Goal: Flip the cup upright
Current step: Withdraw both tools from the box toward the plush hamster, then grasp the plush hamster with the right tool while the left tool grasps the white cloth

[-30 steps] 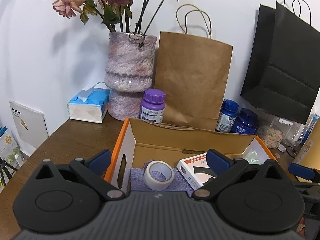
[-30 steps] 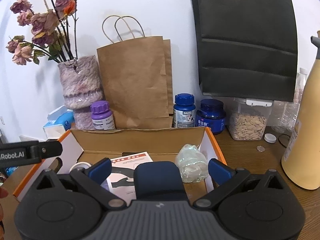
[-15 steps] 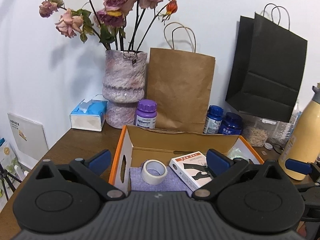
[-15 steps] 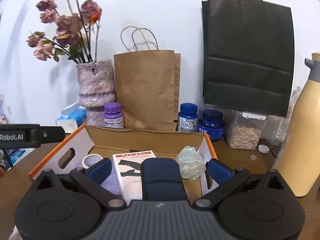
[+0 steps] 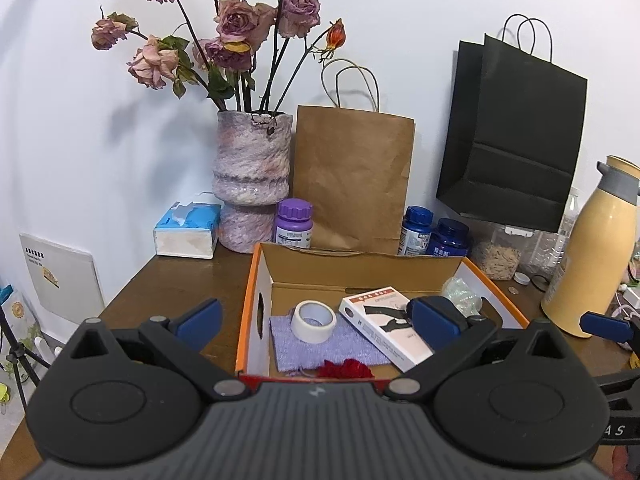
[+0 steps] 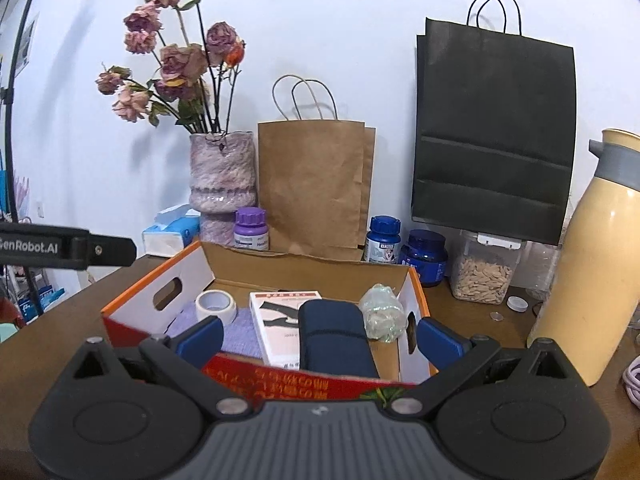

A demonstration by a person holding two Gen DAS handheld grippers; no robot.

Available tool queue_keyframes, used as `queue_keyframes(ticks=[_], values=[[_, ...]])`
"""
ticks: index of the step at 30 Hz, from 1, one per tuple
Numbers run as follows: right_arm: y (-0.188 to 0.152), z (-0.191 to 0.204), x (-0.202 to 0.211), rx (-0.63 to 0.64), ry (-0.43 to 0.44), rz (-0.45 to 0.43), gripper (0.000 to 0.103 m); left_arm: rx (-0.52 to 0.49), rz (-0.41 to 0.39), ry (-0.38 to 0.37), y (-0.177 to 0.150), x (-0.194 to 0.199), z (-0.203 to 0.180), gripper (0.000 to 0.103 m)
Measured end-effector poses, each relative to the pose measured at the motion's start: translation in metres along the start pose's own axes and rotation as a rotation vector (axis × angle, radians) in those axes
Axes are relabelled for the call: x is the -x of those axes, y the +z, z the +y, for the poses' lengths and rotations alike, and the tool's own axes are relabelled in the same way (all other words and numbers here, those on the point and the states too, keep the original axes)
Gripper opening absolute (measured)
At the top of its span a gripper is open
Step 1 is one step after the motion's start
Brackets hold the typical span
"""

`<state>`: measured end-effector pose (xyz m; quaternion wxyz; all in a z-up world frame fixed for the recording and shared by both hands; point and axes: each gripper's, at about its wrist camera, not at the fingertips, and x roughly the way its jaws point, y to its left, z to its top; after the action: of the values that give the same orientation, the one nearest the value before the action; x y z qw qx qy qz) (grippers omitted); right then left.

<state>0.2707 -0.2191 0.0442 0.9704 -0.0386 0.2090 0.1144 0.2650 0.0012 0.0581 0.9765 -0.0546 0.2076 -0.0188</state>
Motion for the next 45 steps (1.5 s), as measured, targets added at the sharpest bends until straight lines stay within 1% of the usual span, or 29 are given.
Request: queue_keyframes(ticks=[7, 13, 26, 36, 39, 43, 45], values=[[-0.012, 0.008, 0.019, 0.012, 0.022, 0.002, 0.103, -0.017, 0.012, -0.001, -0.011, 0.017, 0.001, 0.103], [-0.021, 0.015, 0.035, 0.010, 0.053, 0.008, 0.103, -0.008, 0.019, 0.009, -0.021, 0.039, 0.013, 0.103], [-0.051, 0.050, 0.054, 0.026, 0.118, 0.076, 0.103, -0.009, 0.086, 0.046, -0.054, 0.070, 0.043, 0.103], [-0.068, 0.085, 0.046, 0.049, 0.154, 0.152, 0.103, 0.008, 0.108, 0.063, -0.070, 0.084, 0.068, 0.103], [-0.071, 0.093, 0.037, 0.040, 0.145, 0.174, 0.103, 0.018, 0.112, 0.068, -0.073, 0.087, 0.075, 0.103], [-0.073, 0.102, 0.026, 0.025, 0.137, 0.182, 0.103, 0.034, 0.116, 0.073, -0.077, 0.089, 0.082, 0.103], [-0.073, 0.105, 0.019, 0.016, 0.126, 0.186, 0.099, 0.042, 0.119, 0.075, -0.079, 0.090, 0.086, 0.103]])
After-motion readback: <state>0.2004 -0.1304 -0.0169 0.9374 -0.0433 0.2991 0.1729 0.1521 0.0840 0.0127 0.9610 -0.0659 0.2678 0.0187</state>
